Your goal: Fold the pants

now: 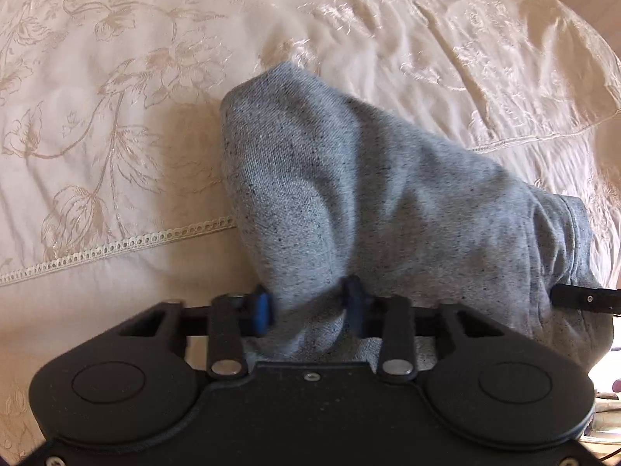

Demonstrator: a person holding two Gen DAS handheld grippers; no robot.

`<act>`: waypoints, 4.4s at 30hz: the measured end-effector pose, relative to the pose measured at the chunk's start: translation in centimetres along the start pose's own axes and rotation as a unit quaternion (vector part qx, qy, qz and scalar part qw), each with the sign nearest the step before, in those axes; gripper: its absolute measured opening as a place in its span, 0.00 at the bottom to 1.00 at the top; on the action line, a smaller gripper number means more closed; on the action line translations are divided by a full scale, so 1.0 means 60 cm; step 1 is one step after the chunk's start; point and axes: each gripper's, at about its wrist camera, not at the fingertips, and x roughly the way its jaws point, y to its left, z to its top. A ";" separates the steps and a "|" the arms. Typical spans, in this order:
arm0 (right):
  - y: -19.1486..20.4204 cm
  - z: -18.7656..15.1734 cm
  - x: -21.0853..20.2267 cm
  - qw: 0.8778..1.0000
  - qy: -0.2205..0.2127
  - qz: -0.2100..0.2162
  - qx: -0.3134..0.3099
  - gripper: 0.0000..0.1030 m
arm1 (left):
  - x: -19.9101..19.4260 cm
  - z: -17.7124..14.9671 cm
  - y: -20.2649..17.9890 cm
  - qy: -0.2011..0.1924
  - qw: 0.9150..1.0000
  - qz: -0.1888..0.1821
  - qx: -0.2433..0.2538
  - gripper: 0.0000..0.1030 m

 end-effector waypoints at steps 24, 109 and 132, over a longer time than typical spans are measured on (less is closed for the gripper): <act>0.341 0.157 0.036 0.981 -0.029 0.022 -0.191 0.34 | -0.138 0.067 0.186 -0.090 0.973 0.180 -0.112 0.17; 0.406 -0.081 -0.201 0.914 -0.126 -0.058 -0.381 0.33 | -0.290 -0.069 -0.131 -0.146 0.957 0.213 -0.131 0.38; 0.406 -0.087 -0.189 0.919 -0.121 -0.059 -0.371 0.33 | -0.285 -0.075 -0.120 -0.140 0.959 0.214 -0.124 0.38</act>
